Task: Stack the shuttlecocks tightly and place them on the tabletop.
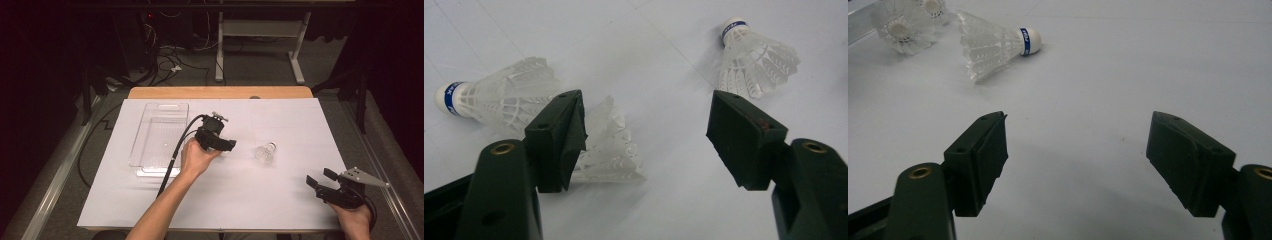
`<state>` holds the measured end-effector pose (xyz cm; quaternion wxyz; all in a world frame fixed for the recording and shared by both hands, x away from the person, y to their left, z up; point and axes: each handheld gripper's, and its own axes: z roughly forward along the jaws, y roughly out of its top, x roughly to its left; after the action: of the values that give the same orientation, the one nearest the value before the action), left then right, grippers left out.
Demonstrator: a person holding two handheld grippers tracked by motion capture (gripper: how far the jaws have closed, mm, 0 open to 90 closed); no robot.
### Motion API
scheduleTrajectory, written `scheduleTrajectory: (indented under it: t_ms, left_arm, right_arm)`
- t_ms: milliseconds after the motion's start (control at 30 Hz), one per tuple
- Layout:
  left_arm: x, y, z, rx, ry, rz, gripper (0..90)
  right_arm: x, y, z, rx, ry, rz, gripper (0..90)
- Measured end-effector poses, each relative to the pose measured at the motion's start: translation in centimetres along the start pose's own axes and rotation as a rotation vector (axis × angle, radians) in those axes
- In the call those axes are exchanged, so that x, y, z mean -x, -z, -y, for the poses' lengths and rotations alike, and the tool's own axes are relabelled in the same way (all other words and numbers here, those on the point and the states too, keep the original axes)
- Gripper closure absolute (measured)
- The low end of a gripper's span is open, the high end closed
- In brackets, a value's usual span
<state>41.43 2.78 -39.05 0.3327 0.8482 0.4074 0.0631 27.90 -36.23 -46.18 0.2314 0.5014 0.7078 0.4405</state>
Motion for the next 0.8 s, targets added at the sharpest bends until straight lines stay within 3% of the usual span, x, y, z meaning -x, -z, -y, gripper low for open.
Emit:
scheduleTrajectory:
  t_ms: [800]
  left_arm:
    - [-0.1,1.3,1.8,0.007,-0.016,0.001,30.3]
  right_arm:
    - [-0.1,0.0,0.0,-0.004,0.0,0.005,24.8]
